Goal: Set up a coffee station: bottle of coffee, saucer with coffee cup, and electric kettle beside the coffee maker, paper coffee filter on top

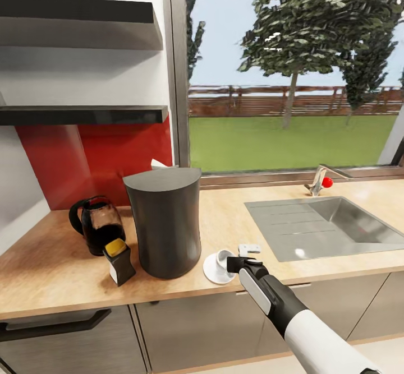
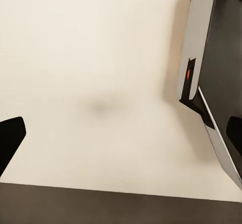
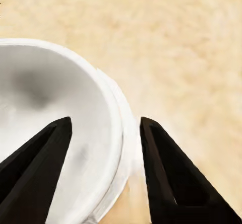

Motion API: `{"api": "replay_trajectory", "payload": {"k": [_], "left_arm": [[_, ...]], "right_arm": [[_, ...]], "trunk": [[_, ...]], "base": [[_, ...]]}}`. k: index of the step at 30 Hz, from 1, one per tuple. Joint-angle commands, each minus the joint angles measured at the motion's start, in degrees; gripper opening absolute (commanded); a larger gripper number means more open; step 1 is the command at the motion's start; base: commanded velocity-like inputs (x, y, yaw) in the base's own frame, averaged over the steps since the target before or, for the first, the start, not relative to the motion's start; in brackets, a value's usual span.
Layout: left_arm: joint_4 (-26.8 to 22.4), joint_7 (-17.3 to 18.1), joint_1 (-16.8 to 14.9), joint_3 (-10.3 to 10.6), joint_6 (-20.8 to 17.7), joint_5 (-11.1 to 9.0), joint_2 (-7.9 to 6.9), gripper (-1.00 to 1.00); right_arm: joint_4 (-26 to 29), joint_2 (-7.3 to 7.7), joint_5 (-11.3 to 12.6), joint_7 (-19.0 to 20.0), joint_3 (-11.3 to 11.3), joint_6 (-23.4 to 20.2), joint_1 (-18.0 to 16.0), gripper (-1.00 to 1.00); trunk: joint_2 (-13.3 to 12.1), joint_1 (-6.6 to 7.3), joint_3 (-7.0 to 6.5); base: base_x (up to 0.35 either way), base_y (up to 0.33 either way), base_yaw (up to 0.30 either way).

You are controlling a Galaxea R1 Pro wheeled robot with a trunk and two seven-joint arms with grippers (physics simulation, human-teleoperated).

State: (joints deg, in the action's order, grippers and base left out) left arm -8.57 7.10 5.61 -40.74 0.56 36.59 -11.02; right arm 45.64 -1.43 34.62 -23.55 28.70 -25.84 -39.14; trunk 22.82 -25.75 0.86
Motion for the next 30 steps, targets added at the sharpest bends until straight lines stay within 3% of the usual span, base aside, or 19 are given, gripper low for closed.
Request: {"api": "replay_trajectory", "payload": {"k": [1,14,23,30], "left_arm": [[-0.13,0.36,0.01,-0.48,0.06,0.50,0.03,1.00],[-0.12,0.37,0.01,-0.48,0.06,0.50,0.03,1.00],[-0.10,0.38,0.01,-0.48,0.06,0.50,0.03,1.00],[-0.05,0.38,0.01,-0.48,0.06,0.50,0.01,1.00]], "right_arm": [[0.06,0.03,0.54,-0.53,0.21,-0.08,-0.06,1.00],[0.30,-0.04,0.65,-0.55,0.03,-0.08,-0.06,1.00],[9.16,0.02,0.71,-0.79,-0.30,-0.33,-0.06,1.00],[9.63,0.17,0.71,-0.79,-0.31,-0.35,-0.06,1.00]], "trunk": [[0.10,-0.04,0.09],[0.10,-0.04,0.09],[0.10,-0.04,0.09],[0.10,-0.04,0.09]], "base": [[0.005,0.000,0.000],[0.000,0.000,0.000],[0.000,0.000,0.000],[0.000,0.000,0.000]]}}
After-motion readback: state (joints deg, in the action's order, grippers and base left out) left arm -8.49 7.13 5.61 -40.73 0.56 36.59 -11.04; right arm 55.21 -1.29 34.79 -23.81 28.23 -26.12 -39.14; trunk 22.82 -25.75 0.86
